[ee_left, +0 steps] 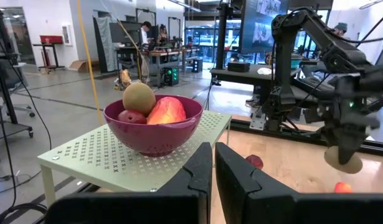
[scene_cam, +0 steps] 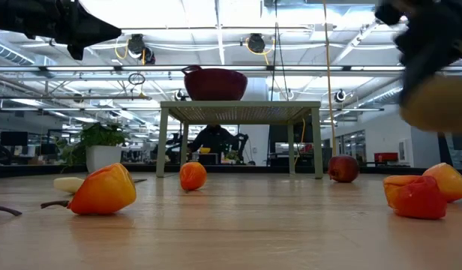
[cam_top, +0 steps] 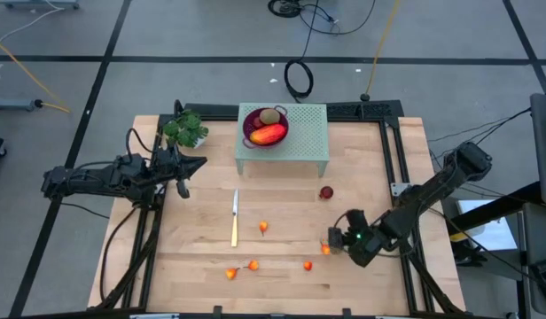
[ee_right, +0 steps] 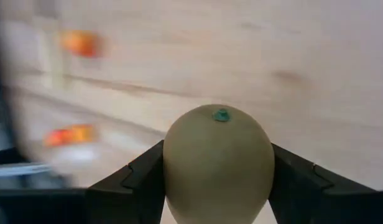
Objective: Pick & Place Fruit
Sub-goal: Put the kiwi into the strainer bowl on the shelf
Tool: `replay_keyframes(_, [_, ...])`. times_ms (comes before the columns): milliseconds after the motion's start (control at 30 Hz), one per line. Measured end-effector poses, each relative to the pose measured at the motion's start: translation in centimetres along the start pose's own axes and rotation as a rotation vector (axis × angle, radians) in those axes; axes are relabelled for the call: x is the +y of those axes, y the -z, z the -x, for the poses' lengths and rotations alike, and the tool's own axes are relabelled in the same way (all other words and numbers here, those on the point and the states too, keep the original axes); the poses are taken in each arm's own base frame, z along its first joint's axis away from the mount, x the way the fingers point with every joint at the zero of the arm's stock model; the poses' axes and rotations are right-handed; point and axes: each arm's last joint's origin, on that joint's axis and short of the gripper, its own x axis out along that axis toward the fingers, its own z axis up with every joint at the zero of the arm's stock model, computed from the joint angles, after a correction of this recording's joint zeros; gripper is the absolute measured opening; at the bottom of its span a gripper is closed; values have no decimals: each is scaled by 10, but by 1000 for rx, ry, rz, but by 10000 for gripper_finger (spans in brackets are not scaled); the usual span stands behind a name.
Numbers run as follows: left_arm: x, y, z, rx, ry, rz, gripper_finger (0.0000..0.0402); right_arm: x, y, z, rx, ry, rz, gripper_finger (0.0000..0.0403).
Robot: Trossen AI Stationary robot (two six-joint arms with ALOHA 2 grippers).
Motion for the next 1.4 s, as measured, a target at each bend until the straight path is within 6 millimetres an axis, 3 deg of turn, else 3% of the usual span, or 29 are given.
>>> replay_keyframes(133, [0, 0, 0, 0, 0, 0, 19, 18, -11, 7, -76, -175, -8, 209])
replay_keyframes(300, [0, 0, 0, 0, 0, 0, 19, 42, -25, 18, -163, -365, 128, 209])
replay_keyframes(433, [0, 0, 0, 0, 0, 1, 19, 63, -41, 28, -254, -481, 354, 209])
replay_keyframes(600, [0, 0, 0, 0, 0, 9, 19, 84, -71, 45, -490, -546, 704, 209])
replay_keyframes(833, [0, 0, 0, -3, 1, 46, 19, 103, -114, 75, -962, -424, 1261, 216])
replay_keyframes(1000, [0, -1, 0, -6, 1, 78, 19, 110, -132, 86, -1206, -256, 1504, 222])
replay_keyframes(1167, [0, -1, 0, -8, 1, 108, 19, 111, -144, 86, -1258, -159, 1673, 215])
replay_keyframes(1400, [0, -1, 0, -8, 2, 168, 19, 112, -156, 85, -1249, -210, 1697, 221])
